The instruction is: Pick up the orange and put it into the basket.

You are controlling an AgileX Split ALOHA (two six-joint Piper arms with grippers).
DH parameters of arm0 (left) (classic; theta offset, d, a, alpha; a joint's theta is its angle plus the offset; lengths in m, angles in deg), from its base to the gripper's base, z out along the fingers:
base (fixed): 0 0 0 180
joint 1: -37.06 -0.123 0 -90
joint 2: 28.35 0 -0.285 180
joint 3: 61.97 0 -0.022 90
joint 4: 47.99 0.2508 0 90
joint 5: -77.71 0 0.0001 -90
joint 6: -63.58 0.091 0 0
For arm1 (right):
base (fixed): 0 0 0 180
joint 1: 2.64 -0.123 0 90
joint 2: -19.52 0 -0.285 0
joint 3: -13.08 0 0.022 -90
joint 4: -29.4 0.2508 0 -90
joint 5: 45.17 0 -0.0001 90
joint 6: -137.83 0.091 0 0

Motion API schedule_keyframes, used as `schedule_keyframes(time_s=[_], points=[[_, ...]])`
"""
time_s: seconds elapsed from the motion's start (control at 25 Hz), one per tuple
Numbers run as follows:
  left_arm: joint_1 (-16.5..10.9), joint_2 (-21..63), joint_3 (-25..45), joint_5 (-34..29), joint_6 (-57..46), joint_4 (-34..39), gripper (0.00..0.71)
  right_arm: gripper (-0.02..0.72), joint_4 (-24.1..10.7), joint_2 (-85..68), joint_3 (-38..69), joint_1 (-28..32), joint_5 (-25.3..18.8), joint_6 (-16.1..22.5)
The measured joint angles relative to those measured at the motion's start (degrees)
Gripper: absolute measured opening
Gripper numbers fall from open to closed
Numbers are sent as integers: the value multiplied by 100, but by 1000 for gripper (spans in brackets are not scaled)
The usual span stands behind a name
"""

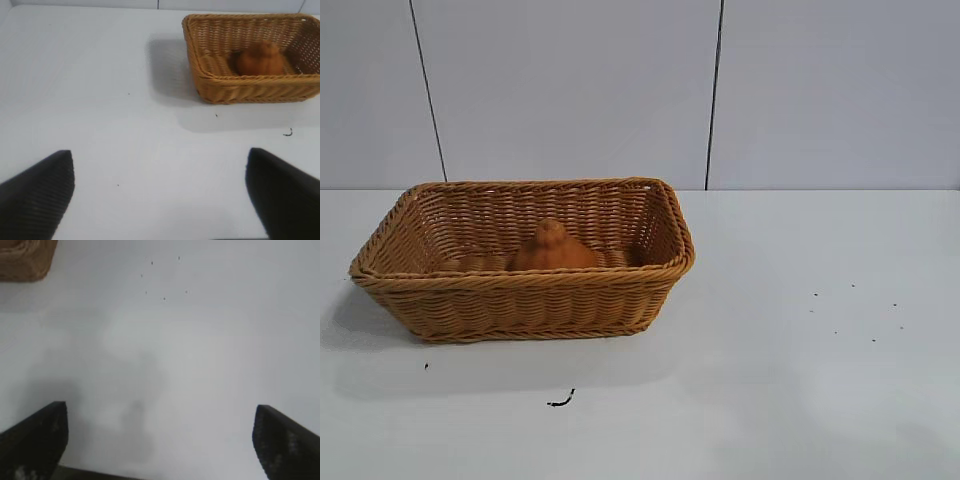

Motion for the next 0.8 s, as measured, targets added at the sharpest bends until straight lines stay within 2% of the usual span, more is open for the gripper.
schedule_keyframes(time_s=[0.48,0.8], points=[[0,0,0,0,0,0,666,694,5,-1405,11,0,24,0],[0,0,0,0,0,0,666,694,5,-1502,11,-1,24,0]])
